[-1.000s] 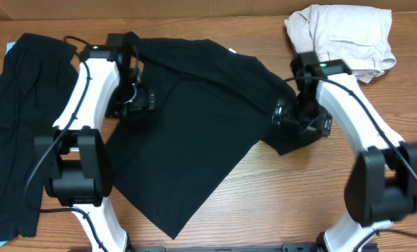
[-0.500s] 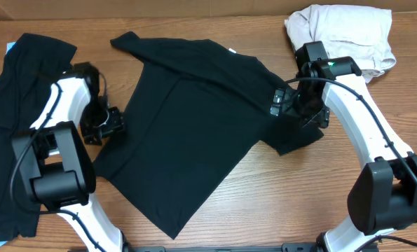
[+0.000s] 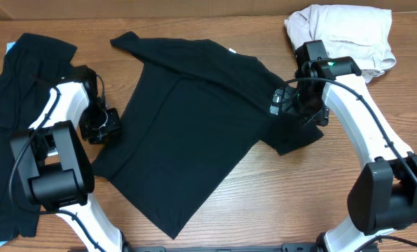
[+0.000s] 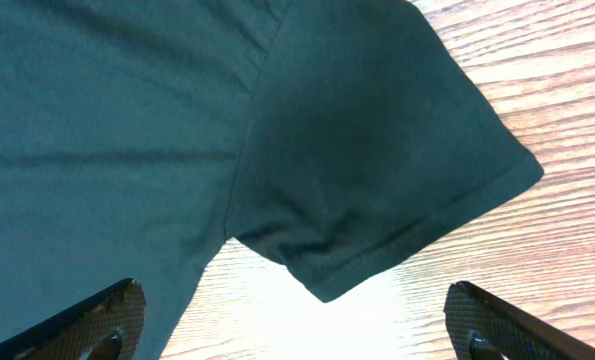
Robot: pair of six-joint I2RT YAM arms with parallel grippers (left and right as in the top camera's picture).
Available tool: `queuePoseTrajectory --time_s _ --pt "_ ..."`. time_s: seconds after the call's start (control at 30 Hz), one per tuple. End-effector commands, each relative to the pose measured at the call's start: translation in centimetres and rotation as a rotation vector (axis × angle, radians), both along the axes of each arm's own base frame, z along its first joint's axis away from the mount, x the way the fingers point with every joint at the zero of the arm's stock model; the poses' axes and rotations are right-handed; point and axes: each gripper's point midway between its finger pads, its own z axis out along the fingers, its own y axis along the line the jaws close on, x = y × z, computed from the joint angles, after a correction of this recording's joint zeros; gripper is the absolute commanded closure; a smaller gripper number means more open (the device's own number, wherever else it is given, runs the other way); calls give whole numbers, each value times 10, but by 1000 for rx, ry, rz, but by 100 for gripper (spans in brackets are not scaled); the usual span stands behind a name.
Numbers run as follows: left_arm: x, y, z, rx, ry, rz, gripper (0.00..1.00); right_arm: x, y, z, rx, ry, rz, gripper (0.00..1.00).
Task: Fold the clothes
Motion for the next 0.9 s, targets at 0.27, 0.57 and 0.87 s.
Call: queuePoseTrajectory --time_s 0.27,0.57,0.87 --pt "-1 3 -5 4 3 9 94 6 2 4 9 -27 12 1" --pt "7 5 -2 10 -24 7 96 7 2 4 10 -32 12 1" --pt "96 28 88 87 -312 9 96 11 3 4 12 -47 12 1"
